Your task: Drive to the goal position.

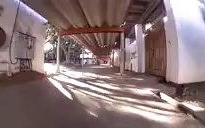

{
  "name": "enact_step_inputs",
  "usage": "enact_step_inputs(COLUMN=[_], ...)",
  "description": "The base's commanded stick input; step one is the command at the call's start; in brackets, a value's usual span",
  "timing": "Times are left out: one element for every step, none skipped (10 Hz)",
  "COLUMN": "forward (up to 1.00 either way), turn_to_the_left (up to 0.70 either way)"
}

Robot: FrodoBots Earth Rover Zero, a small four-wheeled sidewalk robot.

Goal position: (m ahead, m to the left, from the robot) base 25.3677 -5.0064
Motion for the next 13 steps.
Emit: enact_step_inputs(forward=[0.7, 0.7, 0.7, 0.7, 0.7, 0.7, 0.7, 0.7, 0.7, 0.7, 0.7, 0.7, 0.7], turn_to_the_left=[0.0, 0.0, 0.0, 0.0, 0.0, 0.0, 0.0, 0.0, 0.0, 0.0, 0.0, 0.0, 0.0])
